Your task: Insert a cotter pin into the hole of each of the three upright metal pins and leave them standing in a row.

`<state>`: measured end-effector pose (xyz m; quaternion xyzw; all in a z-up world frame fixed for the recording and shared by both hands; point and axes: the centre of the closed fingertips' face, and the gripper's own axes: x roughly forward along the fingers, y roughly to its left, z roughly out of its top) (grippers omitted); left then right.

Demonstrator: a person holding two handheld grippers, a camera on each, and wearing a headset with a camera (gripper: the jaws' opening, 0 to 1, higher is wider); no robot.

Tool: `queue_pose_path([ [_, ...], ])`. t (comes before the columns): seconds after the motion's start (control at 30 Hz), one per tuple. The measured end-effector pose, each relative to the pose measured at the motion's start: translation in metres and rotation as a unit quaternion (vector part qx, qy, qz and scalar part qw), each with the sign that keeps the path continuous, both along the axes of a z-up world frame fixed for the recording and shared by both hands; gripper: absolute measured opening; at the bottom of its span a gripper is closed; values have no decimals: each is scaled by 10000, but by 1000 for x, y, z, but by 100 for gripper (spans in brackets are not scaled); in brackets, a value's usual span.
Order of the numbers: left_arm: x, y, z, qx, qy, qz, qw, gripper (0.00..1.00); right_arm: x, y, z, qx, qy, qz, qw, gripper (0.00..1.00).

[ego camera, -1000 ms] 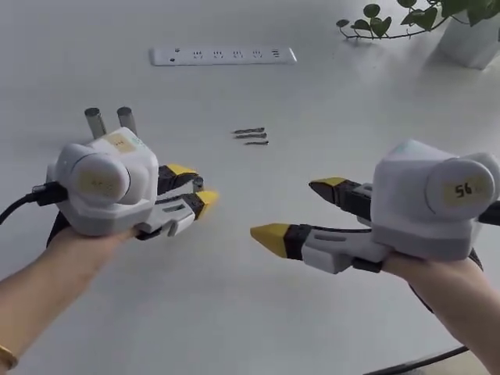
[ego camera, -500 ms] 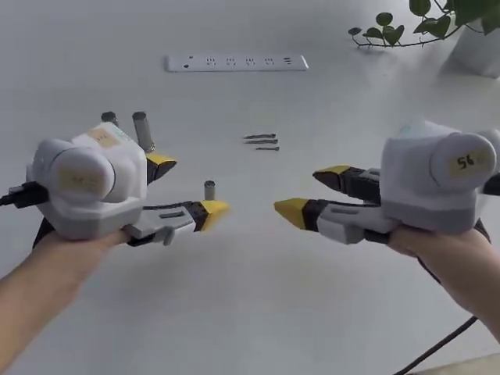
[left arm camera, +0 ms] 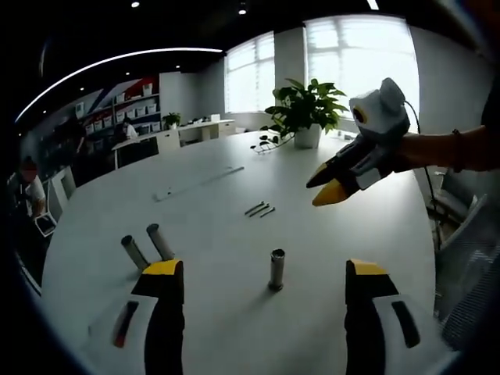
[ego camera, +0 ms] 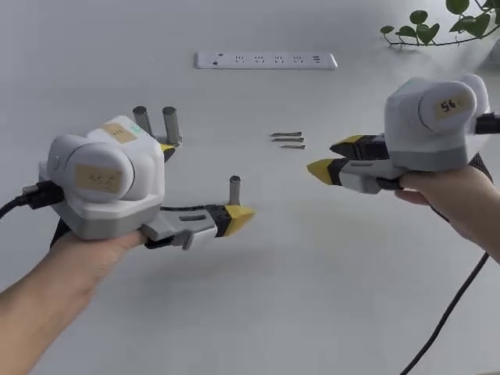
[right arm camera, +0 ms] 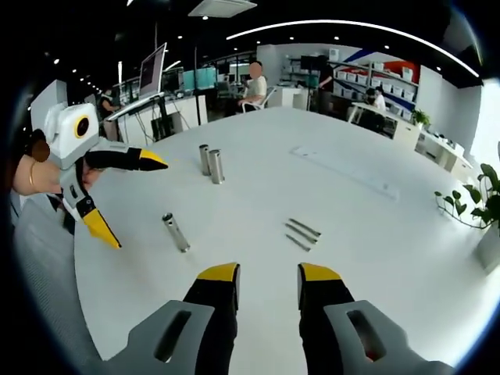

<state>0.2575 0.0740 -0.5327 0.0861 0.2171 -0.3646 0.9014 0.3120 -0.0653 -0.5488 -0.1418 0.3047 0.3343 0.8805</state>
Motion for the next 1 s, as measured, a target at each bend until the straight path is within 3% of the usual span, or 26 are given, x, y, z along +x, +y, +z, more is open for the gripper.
queue_pose_path([
  [0.1, -3, 2, 0, -5, 53, 41, 10000, 88, 11, 1, -8, -90, 114, 140, 9998, 25],
  [0.3, -7, 8, 5, 47, -25, 71, 10000, 91, 37, -1, -20, -271, 344, 314, 9985, 23],
  [0.37, -8, 10, 6, 26, -24, 88, 10000, 92, 40, -2, -23, -299, 394, 329, 9982, 20],
  [0.43, -8, 12, 7, -27, -26, 148, 9999, 91, 46, -3, -26, -393, 299, 350, 9982, 14],
  [0.57, -11, 15, 8, -54, -4, 196, 9998, 90, 50, 1, -35, -402, 478, 405, 9972, 13],
  [0.63, -12, 16, 9, -40, -10, 192, 9998, 89, 63, -1, -42, -535, 519, 467, 9961, 12],
  [1.0, -16, 19, 4, 25, 19, 205, 9998, 84, 77, 1, -62, -777, 770, 772, 9910, 9],
])
